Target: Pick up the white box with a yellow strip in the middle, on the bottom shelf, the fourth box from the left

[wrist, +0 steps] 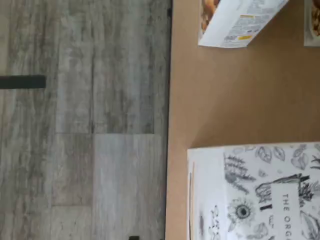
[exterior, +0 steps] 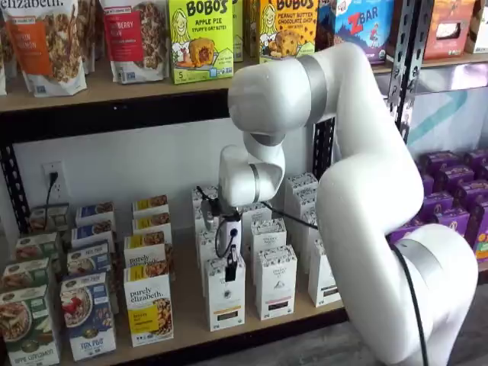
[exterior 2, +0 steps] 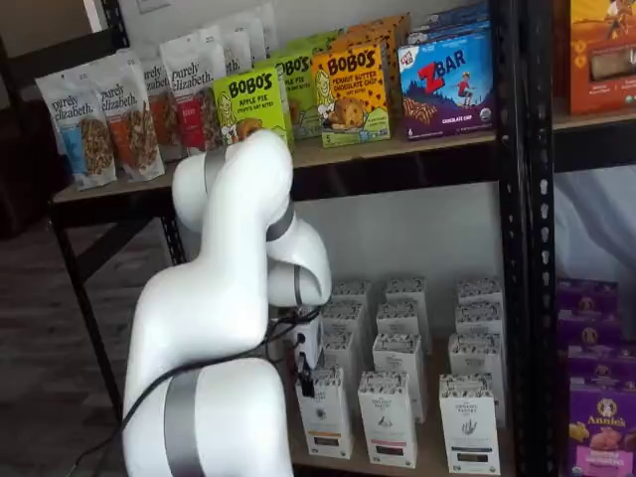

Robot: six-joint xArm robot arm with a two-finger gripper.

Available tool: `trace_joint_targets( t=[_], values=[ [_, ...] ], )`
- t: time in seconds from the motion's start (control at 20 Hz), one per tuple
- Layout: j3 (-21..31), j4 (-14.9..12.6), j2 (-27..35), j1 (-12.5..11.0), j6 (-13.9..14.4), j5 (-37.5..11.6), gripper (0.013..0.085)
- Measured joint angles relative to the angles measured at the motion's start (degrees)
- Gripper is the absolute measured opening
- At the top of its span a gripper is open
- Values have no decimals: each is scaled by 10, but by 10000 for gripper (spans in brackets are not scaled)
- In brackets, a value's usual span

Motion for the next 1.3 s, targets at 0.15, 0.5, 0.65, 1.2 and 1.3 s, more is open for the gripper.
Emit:
trace_joint_targets(
  t=[0.15,0.5,0.65,1.2,1.3],
  values=[
    [-28,1,22,-1,-2,2,850],
    [-79,-22,57,-5,16,16,850],
    [-98,-35,72,-5,28,24,850],
    [-122,-66,101,-7,52,16,850],
    [-126,-67,105,-7,53,18,850]
  ],
)
